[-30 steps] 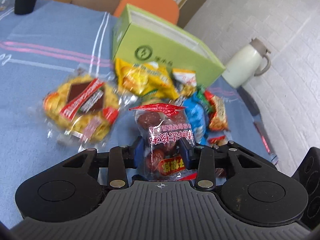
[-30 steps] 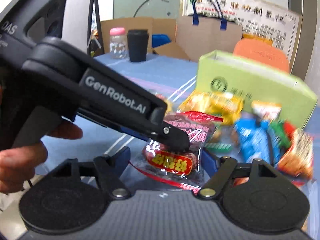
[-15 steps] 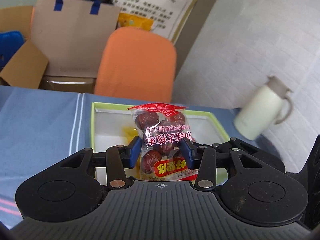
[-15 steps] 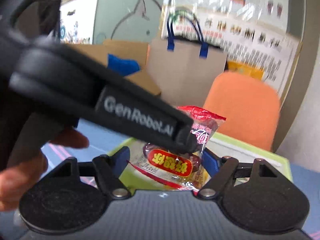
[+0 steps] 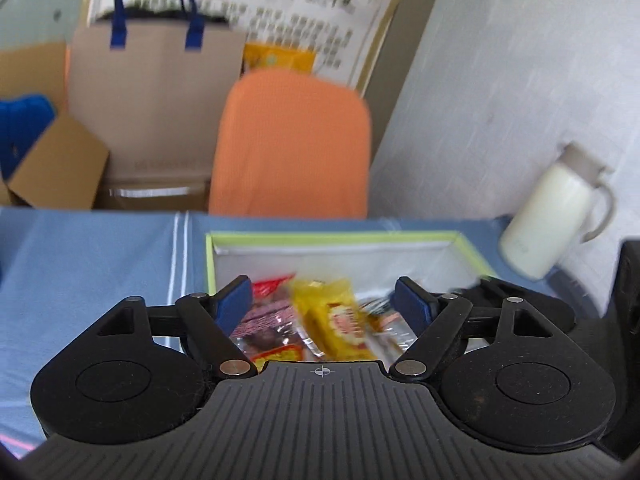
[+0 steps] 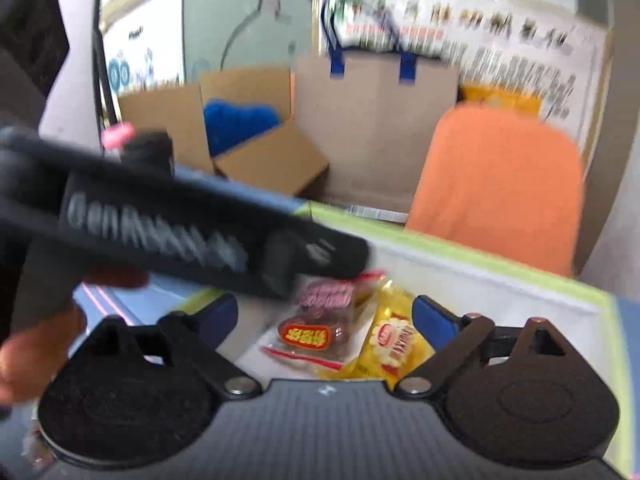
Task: Organize snacks
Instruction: 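Grasp the brown cookie packet from the pile with the left gripper, then drop the brown cookie packet into the green box with the left gripper, then grasp the clear Danco Galette biscuit bag with the left gripper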
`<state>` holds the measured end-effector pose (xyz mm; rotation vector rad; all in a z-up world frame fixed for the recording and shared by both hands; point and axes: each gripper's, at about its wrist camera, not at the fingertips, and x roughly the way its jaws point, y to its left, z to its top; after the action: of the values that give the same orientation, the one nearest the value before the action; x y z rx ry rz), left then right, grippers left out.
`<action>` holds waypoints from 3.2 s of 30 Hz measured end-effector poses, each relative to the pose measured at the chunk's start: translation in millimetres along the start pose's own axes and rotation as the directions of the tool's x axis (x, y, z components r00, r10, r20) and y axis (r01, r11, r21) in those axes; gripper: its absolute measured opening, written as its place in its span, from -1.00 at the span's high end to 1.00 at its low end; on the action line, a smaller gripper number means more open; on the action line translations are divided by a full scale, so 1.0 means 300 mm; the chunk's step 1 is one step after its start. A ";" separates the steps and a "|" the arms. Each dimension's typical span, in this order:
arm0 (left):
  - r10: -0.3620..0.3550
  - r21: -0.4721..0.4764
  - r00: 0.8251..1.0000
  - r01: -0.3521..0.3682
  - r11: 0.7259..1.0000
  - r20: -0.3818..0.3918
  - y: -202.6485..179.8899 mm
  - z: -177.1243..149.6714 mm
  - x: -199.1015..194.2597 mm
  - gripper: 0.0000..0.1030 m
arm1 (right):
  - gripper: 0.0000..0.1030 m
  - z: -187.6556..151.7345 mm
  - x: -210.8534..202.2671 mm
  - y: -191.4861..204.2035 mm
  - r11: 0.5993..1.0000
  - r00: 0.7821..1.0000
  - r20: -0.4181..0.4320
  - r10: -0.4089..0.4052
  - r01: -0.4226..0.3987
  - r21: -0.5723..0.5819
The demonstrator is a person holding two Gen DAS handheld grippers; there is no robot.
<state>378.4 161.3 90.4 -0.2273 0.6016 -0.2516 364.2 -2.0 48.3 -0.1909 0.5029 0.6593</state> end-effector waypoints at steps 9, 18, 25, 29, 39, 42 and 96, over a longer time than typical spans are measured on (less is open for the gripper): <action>-0.135 -0.052 0.990 0.138 0.989 0.049 -0.095 -0.269 -0.368 -0.65 | -0.82 -0.330 -0.442 0.121 0.979 0.999 0.024 -0.025 0.020 0.203; -0.251 -0.233 0.949 0.204 0.951 -0.192 -0.183 -0.662 -0.394 -0.54 | -0.82 -0.607 -0.636 0.271 0.942 0.997 -0.069 0.016 0.008 0.337; -0.153 -0.282 0.980 0.111 0.953 -0.131 -0.097 -0.683 -0.542 -0.54 | -0.82 -0.589 -0.565 0.339 0.972 0.991 -0.105 -0.087 0.108 0.207; -0.115 -0.284 0.988 0.082 0.955 -0.103 -0.067 -0.674 -0.581 -0.57 | -0.84 -0.600 -0.543 0.380 0.977 0.982 -0.132 -0.133 0.152 0.147; -0.128 -0.278 0.984 0.090 0.956 -0.121 -0.059 -0.674 -0.548 -0.57 | -0.83 -0.573 -0.596 0.470 0.994 0.995 -0.090 -0.046 0.054 0.095; -0.170 -0.255 0.974 0.129 0.958 -0.146 -0.088 -0.657 -0.504 -0.57 | -0.83 -0.587 -0.550 0.422 0.986 0.992 -0.119 -0.042 0.060 0.158; -0.023 -0.069 0.992 0.032 0.997 0.121 -0.008 -0.039 -0.269 -0.54 | -0.79 -0.085 -0.366 0.109 0.999 0.987 0.159 0.025 -0.017 -0.050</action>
<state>307.1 181.5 124.3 -0.3173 0.4891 -0.2413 259.7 -43.7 81.2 -0.1765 0.3357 0.7015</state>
